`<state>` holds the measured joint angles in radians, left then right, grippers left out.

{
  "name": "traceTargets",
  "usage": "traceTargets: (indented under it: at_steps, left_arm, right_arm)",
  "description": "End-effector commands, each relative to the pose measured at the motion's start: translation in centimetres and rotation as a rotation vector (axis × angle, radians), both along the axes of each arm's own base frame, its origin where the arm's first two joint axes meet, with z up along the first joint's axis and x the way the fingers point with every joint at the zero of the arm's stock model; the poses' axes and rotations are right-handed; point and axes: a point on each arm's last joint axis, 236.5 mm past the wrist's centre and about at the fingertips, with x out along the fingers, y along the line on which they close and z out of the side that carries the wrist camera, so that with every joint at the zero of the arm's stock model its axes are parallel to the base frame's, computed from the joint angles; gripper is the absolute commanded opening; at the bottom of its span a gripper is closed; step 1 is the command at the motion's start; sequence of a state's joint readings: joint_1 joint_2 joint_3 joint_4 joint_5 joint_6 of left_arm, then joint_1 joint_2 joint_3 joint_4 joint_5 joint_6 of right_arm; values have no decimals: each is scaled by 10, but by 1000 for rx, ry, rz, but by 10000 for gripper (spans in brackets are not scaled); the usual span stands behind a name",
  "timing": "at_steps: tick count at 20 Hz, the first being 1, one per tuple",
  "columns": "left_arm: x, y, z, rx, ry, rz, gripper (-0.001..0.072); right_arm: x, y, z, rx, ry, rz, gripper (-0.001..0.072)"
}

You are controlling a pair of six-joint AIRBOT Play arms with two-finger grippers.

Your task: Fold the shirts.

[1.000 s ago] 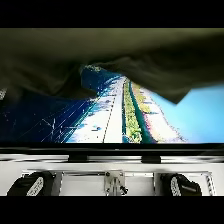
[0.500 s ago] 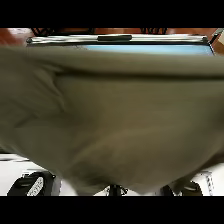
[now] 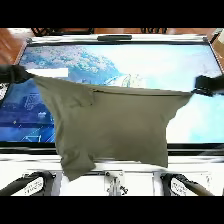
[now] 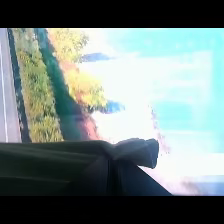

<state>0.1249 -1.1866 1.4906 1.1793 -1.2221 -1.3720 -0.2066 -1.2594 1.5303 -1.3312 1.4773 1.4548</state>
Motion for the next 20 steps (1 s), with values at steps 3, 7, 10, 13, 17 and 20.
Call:
traceTargets:
  at_steps: [3,7,10,13,17,20]
  left_arm:
    - [102,3,-53,-153,-86,111,26]
    - [146,18,-77,-210,-159,217,26]
    - [157,19,-113,-224,-112,232,26]
    - [159,19,-154,-217,-37,226,27]
    - [122,7,-176,-105,96,-12,27]
    - [66,27,-186,6,322,-154,26]
  right_arm:
    - [155,48,-70,39,-303,-67,62]
    - [211,59,-74,122,-491,-170,62]
    - [222,65,-90,114,-507,-164,62]
    - [207,77,-132,112,-370,-131,62]
    - [178,78,-141,97,-239,-79,62]
    - [137,53,-143,-30,-96,-6,62]
